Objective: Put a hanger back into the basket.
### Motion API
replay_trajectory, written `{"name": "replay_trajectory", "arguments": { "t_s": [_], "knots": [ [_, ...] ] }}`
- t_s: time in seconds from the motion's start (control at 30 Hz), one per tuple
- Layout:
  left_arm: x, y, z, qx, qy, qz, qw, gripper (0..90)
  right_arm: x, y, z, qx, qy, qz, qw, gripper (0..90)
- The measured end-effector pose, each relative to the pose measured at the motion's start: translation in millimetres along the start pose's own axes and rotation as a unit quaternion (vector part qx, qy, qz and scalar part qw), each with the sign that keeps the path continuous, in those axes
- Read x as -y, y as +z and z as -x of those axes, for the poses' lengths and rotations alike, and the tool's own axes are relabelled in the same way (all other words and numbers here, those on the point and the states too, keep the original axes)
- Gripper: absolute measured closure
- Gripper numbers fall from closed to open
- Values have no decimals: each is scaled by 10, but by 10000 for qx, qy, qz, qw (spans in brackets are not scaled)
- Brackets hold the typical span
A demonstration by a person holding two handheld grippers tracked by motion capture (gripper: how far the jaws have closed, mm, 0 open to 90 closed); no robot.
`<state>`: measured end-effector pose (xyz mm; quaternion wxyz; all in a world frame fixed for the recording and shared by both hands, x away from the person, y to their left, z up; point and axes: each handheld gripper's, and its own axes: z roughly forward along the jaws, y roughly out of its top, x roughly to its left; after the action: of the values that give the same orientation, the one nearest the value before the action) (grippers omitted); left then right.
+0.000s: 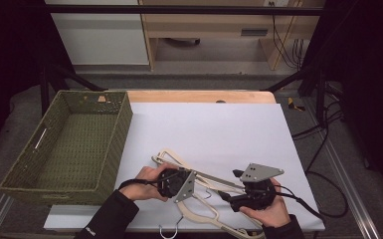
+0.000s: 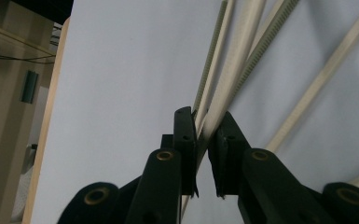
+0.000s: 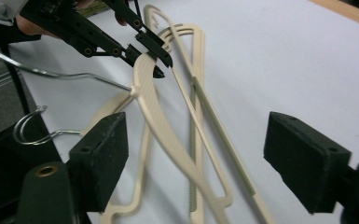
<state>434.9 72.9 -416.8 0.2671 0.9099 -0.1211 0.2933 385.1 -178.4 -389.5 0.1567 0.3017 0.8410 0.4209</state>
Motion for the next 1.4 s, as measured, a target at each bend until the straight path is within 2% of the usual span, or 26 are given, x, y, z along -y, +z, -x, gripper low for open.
{"name": "replay_trajectory", "arguments": {
  "t_s": [0.03, 0.2, 0.3, 0.43, 0.53, 0.7, 0.83, 0.93, 1.0, 1.13, 1.33, 1.37, 1.4],
  "knots": [
    [-6, 16, -12, 0, -83, 39, 10000, 824, 10, -5, 19, 52, 58, 17, 10000, 192],
    [-37, 53, -116, -97, -76, -203, 9997, 839, 21, -2, 33, 243, -18, 12, 9997, 180],
    [-38, 60, -186, -194, -192, -312, 9991, 850, 28, -9, 48, 256, -17, 73, 9996, 179],
    [-35, -6, -260, -243, -501, -292, 9980, 856, 42, -35, 84, 364, 98, 187, 9991, 161],
    [-33, -86, -295, -270, -794, -299, 9960, 861, 41, -61, 104, 441, 182, 372, 9982, 146],
    [-25, -192, -347, -430, -1236, -442, 9904, 865, 47, -82, 123, 516, 281, 521, 9969, 143],
    [-24, -287, -390, -472, -1708, -486, 9830, 864, 51, -85, 129, 518, 282, 567, 9966, 139],
    [-38, -380, -409, -471, -2191, -426, 9736, 864, 53, -83, 129, 541, 302, 651, 9960, 135],
    [-46, -454, -417, -456, -2443, -398, 9678, 864, 56, -84, 128, 550, 314, 731, 9953, 132],
    [-40, -611, -425, -480, -2681, -366, 9615, 864, 58, -93, 134, 575, 358, 830, 9943, 125],
    [23, -889, -477, -416, -3179, -289, 9468, 864, 67, -85, 142, 586, 419, 826, 9940, 113],
    [36, -939, -489, -467, -3306, -211, 9424, 864, 67, -81, 141, 575, 414, 827, 9941, 111],
    [55, -1011, -517, -448, -3328, -238, 9416, 864, 68, -79, 141, 579, 407, 833, 9940, 108]
  ]
}}
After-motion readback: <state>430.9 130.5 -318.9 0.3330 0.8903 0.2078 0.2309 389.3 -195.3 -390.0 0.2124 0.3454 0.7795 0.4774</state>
